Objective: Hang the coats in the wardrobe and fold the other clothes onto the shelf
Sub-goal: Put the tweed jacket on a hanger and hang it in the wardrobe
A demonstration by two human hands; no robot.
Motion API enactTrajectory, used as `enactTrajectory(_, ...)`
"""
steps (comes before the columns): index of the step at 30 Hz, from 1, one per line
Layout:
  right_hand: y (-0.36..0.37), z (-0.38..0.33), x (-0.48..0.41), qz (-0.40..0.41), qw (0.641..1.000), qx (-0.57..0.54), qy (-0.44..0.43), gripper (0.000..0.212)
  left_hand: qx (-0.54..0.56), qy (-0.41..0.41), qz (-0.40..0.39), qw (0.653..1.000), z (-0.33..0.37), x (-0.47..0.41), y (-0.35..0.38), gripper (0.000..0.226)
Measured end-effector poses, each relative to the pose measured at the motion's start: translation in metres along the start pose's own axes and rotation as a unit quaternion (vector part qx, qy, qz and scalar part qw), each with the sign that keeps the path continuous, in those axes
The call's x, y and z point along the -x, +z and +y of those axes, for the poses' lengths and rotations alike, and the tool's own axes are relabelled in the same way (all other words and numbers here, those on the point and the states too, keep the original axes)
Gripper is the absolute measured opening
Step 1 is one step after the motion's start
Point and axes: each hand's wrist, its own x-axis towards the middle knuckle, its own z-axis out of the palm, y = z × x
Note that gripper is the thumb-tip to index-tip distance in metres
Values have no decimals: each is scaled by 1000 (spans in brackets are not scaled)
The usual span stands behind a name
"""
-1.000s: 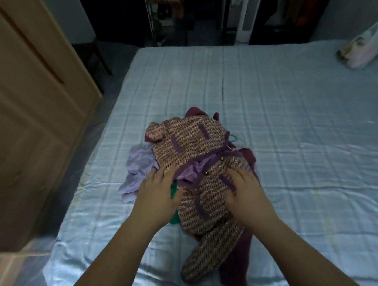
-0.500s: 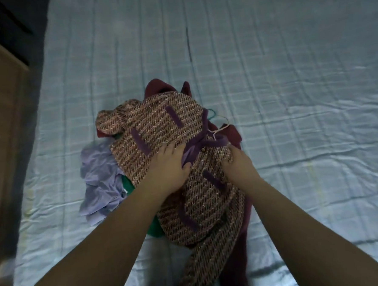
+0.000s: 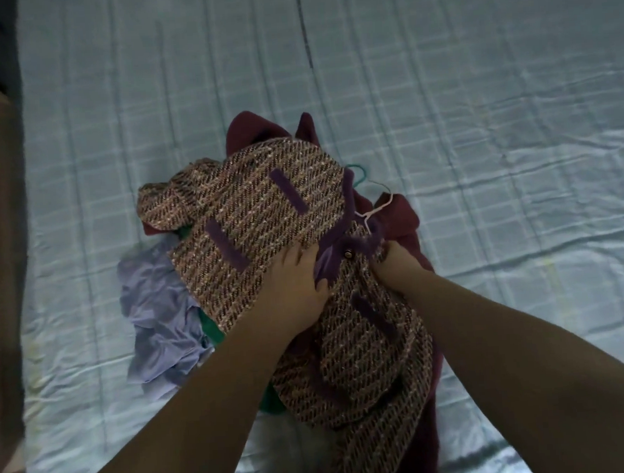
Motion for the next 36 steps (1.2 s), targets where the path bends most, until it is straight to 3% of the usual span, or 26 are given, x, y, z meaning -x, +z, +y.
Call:
enactTrajectory(9, 22, -3, 10, 21, 997, 0, 68, 63, -2, -1, -12, 1000, -13, 18, 4, 68)
enactTrajectory(11, 19, -5, 19, 46, 996, 31, 68, 51, -3, 2, -12, 1000, -10, 20, 0, 68)
enactTrajectory(14, 10, -7, 40, 59, 997, -31, 38, 32, -4, 10, -8, 1000, -2, 24, -8, 69)
enactTrajectory(17, -3, -5, 63, 95, 987, -127, 15, 31, 16, 28, 19, 999, 2, 29, -18, 69)
enactTrajectory(23, -50, 4, 143, 200, 956, -185, -107, 28, 37, 83, 114, 989, 27, 32, -71, 77)
enactTrajectory(27, -85, 21, 206, 183, 939, -219, -193, 23, 13, 179, 165, 970, 61, 30, -122, 86)
enactTrajectory(30, -109, 40, 239, 169, 932, -211, -241, 28, -75, 232, 135, 960, 90, 27, -152, 92)
enactTrajectory(32, -121, 52, 257, 177, 928, -210, -253, 32, -128, 230, 85, 961, 103, 23, -161, 75)
enactTrajectory(34, -127, 64, 267, 198, 924, -209, -251, 34, -135, 198, 26, 970, 113, 25, -162, 41)
enactTrajectory(36, -127, 77, 270, 220, 927, -193, -234, 34, -118, 195, 20, 974, 118, 33, -156, 19)
